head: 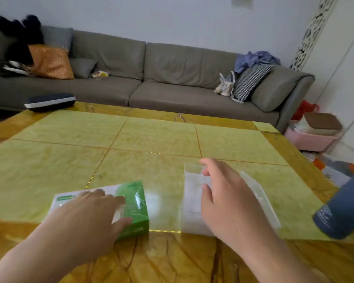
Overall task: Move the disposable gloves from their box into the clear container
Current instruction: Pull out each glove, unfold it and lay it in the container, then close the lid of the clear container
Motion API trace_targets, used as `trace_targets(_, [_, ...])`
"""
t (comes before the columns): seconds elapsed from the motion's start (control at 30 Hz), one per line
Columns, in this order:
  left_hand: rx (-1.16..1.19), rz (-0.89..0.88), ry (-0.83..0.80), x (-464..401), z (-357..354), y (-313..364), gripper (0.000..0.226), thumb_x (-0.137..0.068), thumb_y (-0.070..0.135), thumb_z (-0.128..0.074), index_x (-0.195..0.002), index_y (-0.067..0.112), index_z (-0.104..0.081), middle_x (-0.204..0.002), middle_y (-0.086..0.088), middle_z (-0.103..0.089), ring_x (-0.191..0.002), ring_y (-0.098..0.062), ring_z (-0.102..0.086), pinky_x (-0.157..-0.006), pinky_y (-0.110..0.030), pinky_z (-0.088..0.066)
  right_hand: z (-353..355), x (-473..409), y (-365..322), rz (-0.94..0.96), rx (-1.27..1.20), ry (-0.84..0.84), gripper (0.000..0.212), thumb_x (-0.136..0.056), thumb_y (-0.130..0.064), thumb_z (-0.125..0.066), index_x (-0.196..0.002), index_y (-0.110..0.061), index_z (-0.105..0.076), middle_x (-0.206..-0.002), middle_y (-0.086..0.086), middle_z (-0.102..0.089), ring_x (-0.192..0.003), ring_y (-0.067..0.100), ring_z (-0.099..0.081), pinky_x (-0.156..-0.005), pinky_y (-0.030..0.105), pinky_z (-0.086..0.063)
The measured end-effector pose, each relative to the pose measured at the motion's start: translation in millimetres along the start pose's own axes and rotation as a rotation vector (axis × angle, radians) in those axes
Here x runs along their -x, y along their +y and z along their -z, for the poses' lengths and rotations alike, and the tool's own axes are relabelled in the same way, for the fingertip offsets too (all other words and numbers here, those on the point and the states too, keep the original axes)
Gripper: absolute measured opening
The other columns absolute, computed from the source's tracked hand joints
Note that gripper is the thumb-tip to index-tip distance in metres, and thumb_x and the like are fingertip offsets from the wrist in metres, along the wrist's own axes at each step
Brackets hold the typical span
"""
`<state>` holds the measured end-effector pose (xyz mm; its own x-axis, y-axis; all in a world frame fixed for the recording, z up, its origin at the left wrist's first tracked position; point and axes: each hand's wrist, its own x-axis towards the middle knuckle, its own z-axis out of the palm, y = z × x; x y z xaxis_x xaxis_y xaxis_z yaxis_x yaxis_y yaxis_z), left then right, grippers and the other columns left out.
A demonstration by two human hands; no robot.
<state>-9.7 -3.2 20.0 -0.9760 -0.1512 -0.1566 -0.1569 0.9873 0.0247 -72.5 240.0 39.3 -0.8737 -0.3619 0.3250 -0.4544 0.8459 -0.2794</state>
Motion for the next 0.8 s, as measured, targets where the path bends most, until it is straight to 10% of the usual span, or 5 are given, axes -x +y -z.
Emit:
trace_targets(0.2, [0.134, -0.061, -0.096, -15, -34, -15, 0.080, -0.090, 0.072, -0.049, -0.156, 0.033, -0.029, -0.152, 0.008, -0.046, -0.139, -0.018, -0.046, -0.110, -0.037, -0.041, -44, 16, -56, 0.325, -0.009, -0.197, 0.055, -0.092, -0.011, -0.058, -0.143, -0.023, -0.043, -0.136, -0.008, -0.045, -0.127, 0.013, -0.045, -0.105, 0.029, -0.047])
trace_targets(0.47, [0.231, -0.187, -0.034, -20, -34, -18, 0.016, -0.086, 0.039, -0.052, -0.094, 0.036, -0.038, -0.101, 0.016, -0.055, -0.095, -0.012, -0.059, -0.077, -0.031, -0.049, -91, 22, -77, 0.377, -0.007, -0.399, 0.080, -0.095, -0.015, -0.056, -0.166, -0.015, -0.020, -0.170, -0.005, -0.021, -0.159, 0.015, -0.015, -0.123, 0.022, -0.001])
trace_targets(0.6, [0.260, -0.136, -0.002, -12, -24, -24, 0.021, -0.085, 0.044, -0.058, -0.082, 0.042, -0.037, -0.083, 0.008, -0.057, -0.079, -0.016, -0.059, -0.062, -0.032, -0.047, -95, 24, -69, 0.368, 0.021, -0.278, 0.067, -0.076, -0.018, -0.066, -0.143, -0.019, -0.061, -0.144, -0.007, -0.060, -0.138, 0.014, -0.056, -0.111, 0.022, -0.039])
trace_targets(0.8, [0.050, -0.047, -0.233, -12, -16, -21, 0.033, -0.088, 0.063, -0.062, -0.089, 0.032, -0.049, -0.078, 0.011, -0.050, -0.081, -0.017, -0.055, -0.069, -0.030, -0.043, -93, 26, -69, 0.397, 0.029, -0.302, 0.064, -0.086, -0.010, -0.065, -0.147, -0.024, -0.051, -0.154, -0.012, -0.050, -0.147, 0.013, -0.044, -0.116, 0.024, -0.031])
